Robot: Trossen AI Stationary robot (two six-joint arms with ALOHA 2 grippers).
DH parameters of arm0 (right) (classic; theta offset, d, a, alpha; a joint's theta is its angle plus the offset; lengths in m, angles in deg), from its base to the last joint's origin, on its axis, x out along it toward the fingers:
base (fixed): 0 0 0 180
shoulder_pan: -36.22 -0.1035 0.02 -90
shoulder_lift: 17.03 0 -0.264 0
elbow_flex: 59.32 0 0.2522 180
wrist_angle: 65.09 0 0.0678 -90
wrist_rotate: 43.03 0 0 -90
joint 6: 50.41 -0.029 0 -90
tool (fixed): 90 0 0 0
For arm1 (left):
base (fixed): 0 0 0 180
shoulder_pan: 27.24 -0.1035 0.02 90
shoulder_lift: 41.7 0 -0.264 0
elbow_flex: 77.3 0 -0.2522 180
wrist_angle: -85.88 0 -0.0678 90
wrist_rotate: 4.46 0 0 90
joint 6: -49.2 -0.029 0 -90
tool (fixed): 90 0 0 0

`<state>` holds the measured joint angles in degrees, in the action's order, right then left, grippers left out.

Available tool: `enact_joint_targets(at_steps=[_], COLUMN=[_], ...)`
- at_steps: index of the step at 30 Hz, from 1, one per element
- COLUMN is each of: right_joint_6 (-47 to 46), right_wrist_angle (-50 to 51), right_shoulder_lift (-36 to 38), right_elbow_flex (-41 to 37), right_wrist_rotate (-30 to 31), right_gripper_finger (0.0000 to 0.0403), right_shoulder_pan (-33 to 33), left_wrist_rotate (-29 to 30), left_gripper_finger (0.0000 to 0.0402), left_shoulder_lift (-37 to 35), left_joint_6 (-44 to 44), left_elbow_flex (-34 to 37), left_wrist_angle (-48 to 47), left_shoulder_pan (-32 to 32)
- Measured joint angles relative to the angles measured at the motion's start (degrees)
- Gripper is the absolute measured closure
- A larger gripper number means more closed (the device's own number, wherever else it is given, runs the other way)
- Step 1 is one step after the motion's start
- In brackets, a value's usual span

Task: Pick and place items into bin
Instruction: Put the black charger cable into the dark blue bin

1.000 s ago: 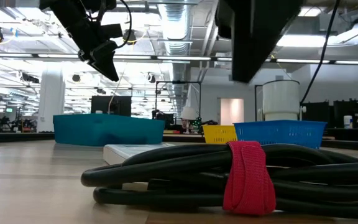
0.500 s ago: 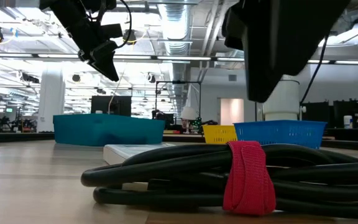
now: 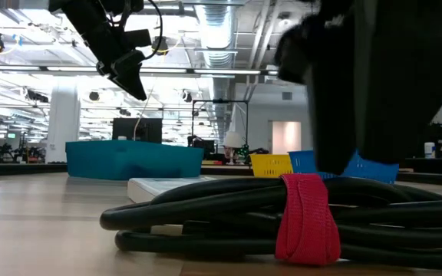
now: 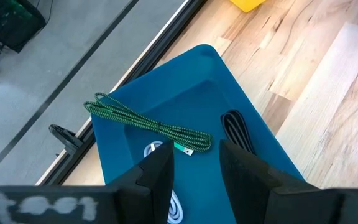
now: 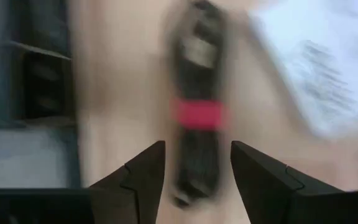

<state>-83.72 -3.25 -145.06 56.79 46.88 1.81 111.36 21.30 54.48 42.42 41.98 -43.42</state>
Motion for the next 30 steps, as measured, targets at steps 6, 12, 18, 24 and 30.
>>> enact_joint_targets(at_steps=[6,12,18,24,30], right_joint_6=[-0.58,-1.65,-2.29,-2.77,-3.30], right_wrist_angle=[-3.44,-1.49,-1.18,-1.09,-1.66], right_shoulder_lift=[-4.01,-4.57,-4.40,-4.40,-4.29], right_elbow_flex=[0.37,0.42,0.31,0.25,0.27], right_wrist_rotate=[-2.77,-4.12,-4.25,-6.01,-7.07], right_gripper_finger=[0.0228,0.0246,0.0303,0.0361,0.0362], right_shoulder_pan=[-0.15,-0.01,0.02,0.04,-0.18], left_wrist_rotate=[0.00,0.00,0.00,0.00,0.00], left_gripper_finger=[0.0282,0.0282,0.0282,0.0282,0.0282], left_shoulder_lift=[0.00,0.00,0.00,0.00,0.00], left_joint_6=[0.00,0.00,0.00,0.00,0.00], left_elbow_flex=[0.00,-0.02,-0.02,-0.02,-0.02], left_wrist_angle=[-0.27,0.17,0.07,0.05,0.05], left_shoulder_pan=[0.00,0.00,-0.02,0.00,-0.02])
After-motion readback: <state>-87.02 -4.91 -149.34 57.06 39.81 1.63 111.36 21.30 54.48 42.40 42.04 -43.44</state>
